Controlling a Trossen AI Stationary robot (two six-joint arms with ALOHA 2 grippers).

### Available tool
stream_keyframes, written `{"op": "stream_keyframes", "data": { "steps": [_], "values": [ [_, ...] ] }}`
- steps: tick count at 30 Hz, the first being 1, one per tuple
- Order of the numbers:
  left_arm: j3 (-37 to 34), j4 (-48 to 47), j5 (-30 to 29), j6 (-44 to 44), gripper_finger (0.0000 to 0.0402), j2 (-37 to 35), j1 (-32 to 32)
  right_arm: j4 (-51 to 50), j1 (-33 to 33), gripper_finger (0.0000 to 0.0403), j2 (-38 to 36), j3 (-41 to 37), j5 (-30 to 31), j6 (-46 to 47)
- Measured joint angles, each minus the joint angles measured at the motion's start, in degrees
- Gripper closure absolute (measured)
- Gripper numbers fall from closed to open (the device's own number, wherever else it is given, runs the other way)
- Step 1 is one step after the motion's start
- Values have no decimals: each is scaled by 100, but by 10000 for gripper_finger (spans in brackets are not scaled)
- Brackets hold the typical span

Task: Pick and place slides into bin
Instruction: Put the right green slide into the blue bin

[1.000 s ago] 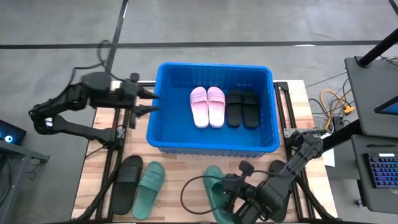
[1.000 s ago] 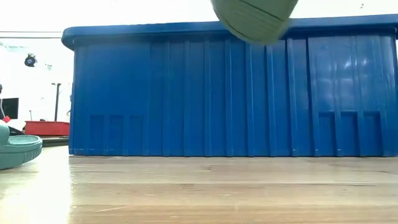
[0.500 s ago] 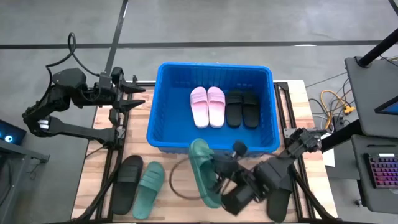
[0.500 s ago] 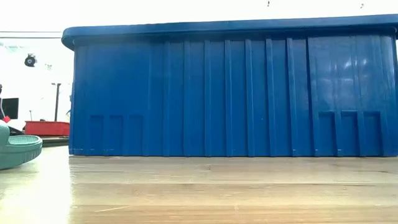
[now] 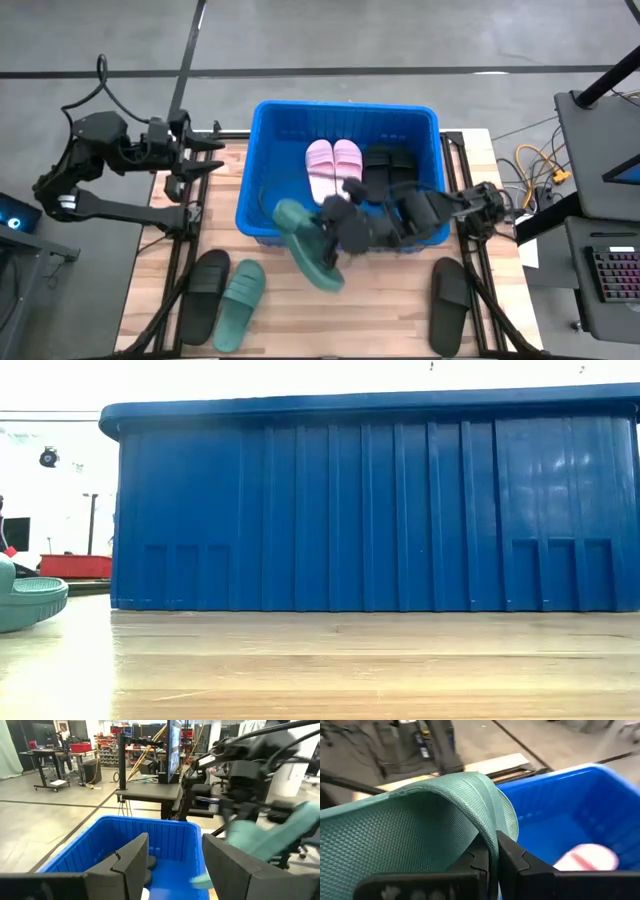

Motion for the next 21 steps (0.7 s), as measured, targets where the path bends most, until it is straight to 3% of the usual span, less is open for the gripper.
{"op": "stream_keyframes", "data": {
  "steps": [21],
  "values": [
    [-274,-414,-381,-410,230,-736,0,34,-2330,394,536,-20,-31,-2221]
  ]
}}
